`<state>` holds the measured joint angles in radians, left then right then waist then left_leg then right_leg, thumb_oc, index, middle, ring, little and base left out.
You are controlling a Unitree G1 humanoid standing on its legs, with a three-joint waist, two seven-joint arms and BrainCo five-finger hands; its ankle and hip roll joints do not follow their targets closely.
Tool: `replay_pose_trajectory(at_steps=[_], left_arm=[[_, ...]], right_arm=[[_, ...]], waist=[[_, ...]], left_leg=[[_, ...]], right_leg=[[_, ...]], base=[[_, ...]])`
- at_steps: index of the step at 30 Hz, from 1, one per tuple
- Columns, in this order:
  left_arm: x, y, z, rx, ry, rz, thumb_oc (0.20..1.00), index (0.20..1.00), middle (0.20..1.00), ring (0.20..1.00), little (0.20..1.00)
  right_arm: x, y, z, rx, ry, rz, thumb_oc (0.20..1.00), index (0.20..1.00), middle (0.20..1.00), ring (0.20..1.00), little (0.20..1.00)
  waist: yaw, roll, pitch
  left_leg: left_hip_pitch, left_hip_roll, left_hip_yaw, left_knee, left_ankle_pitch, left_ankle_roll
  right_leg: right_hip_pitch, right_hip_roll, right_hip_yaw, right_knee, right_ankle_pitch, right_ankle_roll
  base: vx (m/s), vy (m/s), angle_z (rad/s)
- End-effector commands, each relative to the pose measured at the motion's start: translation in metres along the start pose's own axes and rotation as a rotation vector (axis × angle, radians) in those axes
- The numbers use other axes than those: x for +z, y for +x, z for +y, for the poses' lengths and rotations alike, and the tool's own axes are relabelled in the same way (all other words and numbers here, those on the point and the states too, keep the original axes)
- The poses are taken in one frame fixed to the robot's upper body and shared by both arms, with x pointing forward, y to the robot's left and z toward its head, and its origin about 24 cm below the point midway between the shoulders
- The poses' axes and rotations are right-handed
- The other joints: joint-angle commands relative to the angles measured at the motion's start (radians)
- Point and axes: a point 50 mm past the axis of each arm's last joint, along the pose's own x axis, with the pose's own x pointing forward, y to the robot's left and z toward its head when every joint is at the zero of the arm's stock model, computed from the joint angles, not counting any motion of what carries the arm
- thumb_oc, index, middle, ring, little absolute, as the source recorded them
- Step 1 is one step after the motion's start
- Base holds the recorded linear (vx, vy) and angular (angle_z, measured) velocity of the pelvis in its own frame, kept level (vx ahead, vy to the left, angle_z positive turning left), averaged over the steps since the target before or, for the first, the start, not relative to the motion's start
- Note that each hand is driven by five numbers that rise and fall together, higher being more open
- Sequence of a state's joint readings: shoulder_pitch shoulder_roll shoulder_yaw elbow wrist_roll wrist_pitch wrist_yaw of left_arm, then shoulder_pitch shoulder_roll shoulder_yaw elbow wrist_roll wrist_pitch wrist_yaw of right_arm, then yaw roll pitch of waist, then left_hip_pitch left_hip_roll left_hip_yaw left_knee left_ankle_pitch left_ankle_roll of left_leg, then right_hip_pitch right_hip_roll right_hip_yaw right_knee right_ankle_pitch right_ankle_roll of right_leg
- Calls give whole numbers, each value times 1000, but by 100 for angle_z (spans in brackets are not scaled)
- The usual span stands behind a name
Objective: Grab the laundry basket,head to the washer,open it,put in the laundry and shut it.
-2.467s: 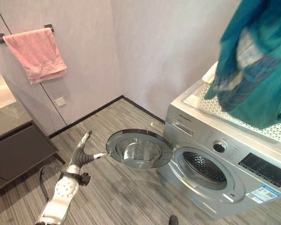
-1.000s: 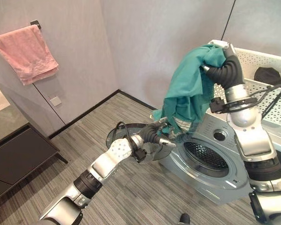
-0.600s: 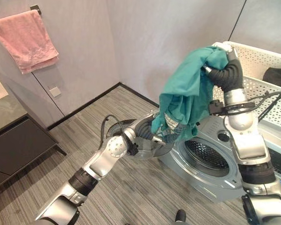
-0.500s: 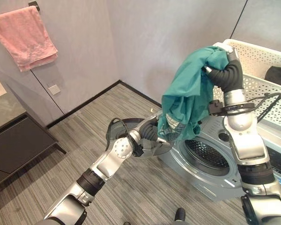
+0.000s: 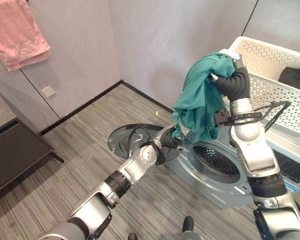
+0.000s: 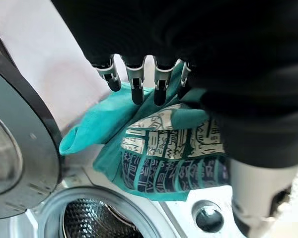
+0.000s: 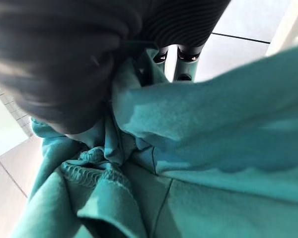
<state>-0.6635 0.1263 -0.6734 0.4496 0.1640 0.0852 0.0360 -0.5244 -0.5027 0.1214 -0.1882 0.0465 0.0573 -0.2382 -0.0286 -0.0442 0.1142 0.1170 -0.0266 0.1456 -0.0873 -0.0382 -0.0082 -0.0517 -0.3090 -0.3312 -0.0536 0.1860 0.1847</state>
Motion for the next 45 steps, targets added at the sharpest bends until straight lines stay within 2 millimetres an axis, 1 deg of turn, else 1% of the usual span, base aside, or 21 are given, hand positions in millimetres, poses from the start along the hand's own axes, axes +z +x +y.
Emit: replay_pose_trajectory(at_steps=[1,3,5,6,7,10,11,15,17,20,27,28,29,30,31,34,37,39,40,42,45], left_arm=[[19,21,6,58,-65,-25,1000,1000,1000,1000,1000],[21,21,4,37,-181,-26,1000,1000,1000,1000,1000],[20,14,5,-6,-393,-41,1000,1000,1000,1000,1000],[22,8,18,15,-516,-75,1000,1000,1000,1000,1000],[30,-7,36,2,-584,-137,1000,1000,1000,1000,1000],[43,-4,38,17,-550,-188,1000,1000,1000,1000,1000],[56,6,27,1,-566,-202,1000,1000,1000,1000,1000],[67,19,14,-18,-572,-193,1000,1000,1000,1000,1000],[73,26,8,-31,-547,-185,1000,1000,1000,1000,1000],[75,27,6,-37,-540,-187,1000,1000,1000,1000,1000],[67,25,0,-66,-476,-163,1000,1000,1000,1000,1000],[65,27,-2,-63,-472,-150,940,940,940,940,940],[65,27,-3,-68,-475,-147,768,768,768,768,768],[65,27,-2,-65,-470,-150,432,432,432,432,432],[66,27,-1,-59,-465,-154,200,200,200,200,200],[67,28,2,-50,-435,-163,200,200,200,200,200],[74,25,11,-31,-390,-222,200,200,200,200,200],[74,24,11,-31,-390,-222,200,200,200,200,200],[77,21,20,2,-361,-258,200,200,200,200,200],[78,20,24,21,-350,-273,200,200,200,200,200],[74,16,38,108,-296,-294,200,200,200,200,200]], right_arm=[[55,23,0,-38,136,-265,200,200,200,200,200],[57,23,3,-26,154,-272,200,200,200,200,200],[57,25,4,-10,157,-266,200,200,200,200,200],[59,27,4,1,165,-268,200,200,200,200,200],[61,30,4,14,178,-265,200,200,200,200,200],[61,29,4,15,184,-270,200,200,200,200,200],[60,29,10,22,242,-265,200,200,200,200,200],[60,30,20,37,319,-250,200,200,200,200,200],[63,30,31,69,373,-250,200,200,200,200,200],[63,29,36,88,396,-245,200,200,200,200,200],[67,27,44,130,435,-249,200,200,200,200,200],[67,27,46,133,450,-244,200,200,200,200,200],[67,27,47,139,459,-246,200,200,200,200,200],[67,27,47,138,466,-245,200,200,200,200,200],[66,26,47,138,470,-241,200,200,200,200,200],[66,25,47,143,477,-243,200,200,200,200,200],[64,21,45,142,477,-245,200,200,200,200,200],[64,21,45,141,477,-244,200,200,200,200,200],[60,17,44,143,476,-233,200,200,200,200,200],[58,15,44,145,479,-228,200,200,200,200,200],[50,5,45,167,487,-199,200,200,200,200,200]], waist=[[20,-3,-28],[18,0,-28],[18,9,-33],[17,14,-37],[19,24,-46],[19,19,-47],[10,15,-46],[-1,13,-43],[-11,16,-39],[-11,19,-40],[-7,24,-36],[-8,23,-36],[-10,23,-36],[-10,23,-37],[-10,23,-37],[-12,23,-37],[-10,22,-38],[-10,21,-38],[-7,21,-39],[-7,20,-40],[-7,16,-39]], left_leg=[[-30,13,-21,0,-74,34],[-30,16,-17,0,-73,33],[-29,20,-12,0,-74,31],[-24,25,-9,0,-75,29],[-16,34,-7,0,-75,24],[-10,41,-13,0,-76,18],[-11,42,-14,0,-74,16],[-18,44,-9,0,-69,12],[-26,45,-3,0,-68,10],[-31,46,3,0,-68,8],[-28,56,10,0,-68,4],[-28,60,11,0,-68,2],[-28,61,13,0,-68,1],[-28,63,13,0,-68,0],[-28,64,14,0,-68,-1],[-29,67,14,0,-67,-4],[-29,70,17,0,-67,-6],[-28,71,17,0,-67,-6],[-28,71,15,0,-68,-7],[-28,71,14,0,-69,-7],[-29,70,13,0,-69,-9]], right_leg=[[-45,-40,19,145,-125,14],[-45,-35,18,141,-125,11],[-42,-31,13,135,-121,10],[-36,-26,10,133,-122,8],[-19,-17,1,125,-126,5],[-6,-9,-6,128,-138,0],[-6,-6,-3,126,-139,-2],[-18,-6,5,131,-139,-4],[-32,-2,19,133,-141,-5],[-40,-1,21,130,-139,-5],[-40,14,27,123,-146,-12],[-38,18,28,118,-147,-13],[-38,20,28,117,-148,-13],[-37,23,30,115,-149,-14],[-36,25,29,113,-150,-15],[-35,30,30,109,-151,-17],[-31,34,27,105,-153,-18],[-31,34,26,105,-152,-18],[-27,35,24,101,-153,-19],[-25,36,22,99,-153,-19],[-22,37,20,95,-154,-21]], base=[[-6,-34,-3],[-1,-27,-5],[27,-6,-8],[100,2,-6],[96,-6,-9],[60,-18,3],[17,-12,19],[2,-4,-1],[-14,-6,-4],[1,-11,-20],[10,-13,-4],[15,-31,-2],[17,-31,-3],[0,0,0],[0,0,0],[0,0,0],[0,0,0],[7,-11,-4],[7,-12,-3],[0,0,0],[0,0,0]])
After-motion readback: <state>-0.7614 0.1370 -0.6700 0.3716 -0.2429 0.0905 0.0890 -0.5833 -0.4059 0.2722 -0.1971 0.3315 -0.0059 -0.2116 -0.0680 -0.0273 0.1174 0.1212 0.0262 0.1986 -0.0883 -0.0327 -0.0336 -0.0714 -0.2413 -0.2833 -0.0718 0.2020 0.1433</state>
